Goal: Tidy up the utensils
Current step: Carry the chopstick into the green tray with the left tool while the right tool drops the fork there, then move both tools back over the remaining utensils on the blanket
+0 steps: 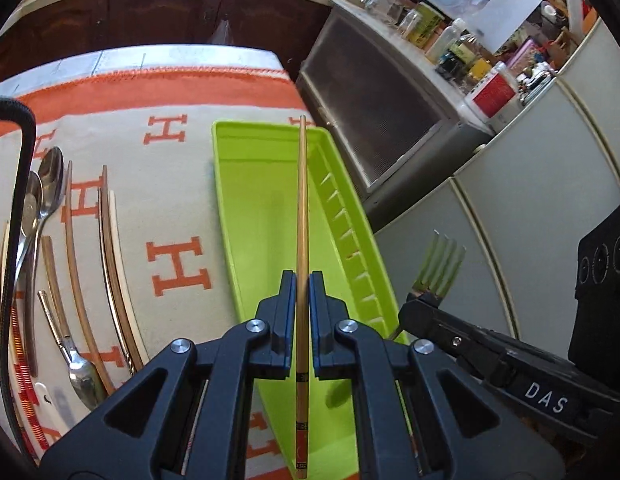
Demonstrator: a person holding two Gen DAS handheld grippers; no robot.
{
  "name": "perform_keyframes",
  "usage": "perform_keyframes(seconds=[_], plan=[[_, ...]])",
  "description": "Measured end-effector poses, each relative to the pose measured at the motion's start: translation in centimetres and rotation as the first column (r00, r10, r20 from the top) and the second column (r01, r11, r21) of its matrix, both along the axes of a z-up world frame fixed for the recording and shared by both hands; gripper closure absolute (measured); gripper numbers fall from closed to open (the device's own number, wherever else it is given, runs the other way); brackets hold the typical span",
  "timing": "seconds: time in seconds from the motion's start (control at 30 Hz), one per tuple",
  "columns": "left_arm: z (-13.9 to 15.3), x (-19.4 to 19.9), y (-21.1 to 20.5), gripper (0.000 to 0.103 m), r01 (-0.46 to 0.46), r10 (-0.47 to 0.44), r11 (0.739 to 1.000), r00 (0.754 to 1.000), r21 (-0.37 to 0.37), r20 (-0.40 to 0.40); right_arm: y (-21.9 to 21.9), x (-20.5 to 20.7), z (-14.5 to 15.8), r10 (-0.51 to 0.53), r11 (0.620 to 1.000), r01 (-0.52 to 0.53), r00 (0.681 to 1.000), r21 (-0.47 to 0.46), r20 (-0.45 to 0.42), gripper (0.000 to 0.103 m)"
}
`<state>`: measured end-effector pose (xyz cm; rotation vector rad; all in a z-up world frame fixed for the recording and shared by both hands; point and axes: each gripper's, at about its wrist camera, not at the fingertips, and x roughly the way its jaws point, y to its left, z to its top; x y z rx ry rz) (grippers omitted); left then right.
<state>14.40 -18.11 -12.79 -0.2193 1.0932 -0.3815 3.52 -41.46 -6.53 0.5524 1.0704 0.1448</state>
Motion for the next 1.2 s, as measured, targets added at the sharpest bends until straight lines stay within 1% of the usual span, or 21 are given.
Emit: perform_keyframes(seconds=[0.13,0.17,0.2,0.23,0.27,0.3,0.33,0.4,0.47,0.57,0.67,0.77,0.8,0.9,1.0,1.2], plan=[[-1.9,0.8,0.2,0.099,-0.007,0.009,1.000,0.999,0.026,-0.054,1.1,1.1,-1.1,0.000,1.000,-0.001,0.999,-0.026,-0.048,0.098],[-2.4,0.8,0.3,0.099,0.000,0.002,0.999,0.997,0.035,-0.072,1.6,1.3,-1.4,0.000,0.999,-0.002,0.998,-0.033,-0.057,0.092],[-2.6,0.8,0.4,0.098,0.015,-0.012,1.000,0.996,0.025,-0.085,1.8,1.3,-1.6,0.000,0.999,-0.002,0.998,-0.040,-0.064,0.083],[-2.6,0.7,0.6,0.097,0.028,-0.026,0.999,0.995,0.015,-0.099,2.0,1.3,-1.7,-0.001,0.999,-0.002,0.998,-0.047,-0.068,0.077],[-2.5,0.5,0.9,0.097,0.039,-0.038,0.999,0.994,0.004,-0.104,2.4,1.6,-1.9,-0.003,0.999,-0.001,0.998,-0.053,-0.070,0.067],[-2.4,0.3,1.2,0.096,0.044,-0.044,0.999,0.994,0.000,-0.101,2.5,1.4,-1.9,-0.009,0.998,0.004,0.998,-0.065,-0.069,0.065],[-2.0,0.0,1.5,0.096,0.050,-0.050,0.999,0.994,-0.004,-0.096,3.7,1.7,-2.7,-0.011,0.997,0.006,0.998,-0.075,-0.068,0.065],[-1.1,-0.6,2.3,0.096,0.043,-0.040,0.998,0.996,0.041,-0.079,4.8,1.8,-2.8,0.005,0.998,-0.010,0.998,-0.061,-0.068,0.065],[-0.2,-1.3,3.3,0.096,0.036,-0.032,0.995,0.998,0.089,-0.047,5.7,1.1,-3.8,0.031,0.998,-0.035,0.998,-0.054,-0.059,0.065],[1.1,-2.3,5.1,0.096,0.019,-0.016,0.992,0.999,0.122,-0.029,7.9,1.9,-4.6,0.068,0.994,-0.072,0.996,-0.080,-0.051,0.065],[1.4,-2.7,7.8,0.096,-0.022,0.026,0.992,0.999,0.125,-0.036,9.4,2.9,-5.7,0.092,0.986,-0.097,0.995,-0.134,-0.044,0.066],[1.7,-3.2,11.1,0.096,-0.073,0.078,0.991,0.996,0.115,-0.042,10.5,3.2,-6.7,0.122,0.973,-0.130,0.991,-0.189,-0.051,0.068],[1.8,-3.4,12.1,0.096,-0.070,0.075,0.990,0.996,0.120,-0.040,11.0,3.1,-6.9,0.136,0.970,-0.144,0.989,-0.193,-0.058,0.068],[2.3,-3.7,15.4,0.096,-0.132,0.136,0.983,0.991,0.128,-0.021,12.0,4.2,-8.0,0.154,0.964,-0.164,0.986,-0.211,-0.062,0.071],[2.7,-4.1,18.2,0.096,-0.185,0.188,0.974,0.982,0.133,-0.006,12.8,4.5,-8.1,0.158,0.955,-0.168,0.985,-0.244,-0.062,0.071],[3.3,-4.6,22.3,0.096,-0.259,0.260,0.953,0.966,0.157,0.015,14.7,5.2,-8.3,0.179,0.948,-0.190,0.982,-0.253,-0.066,0.071]])
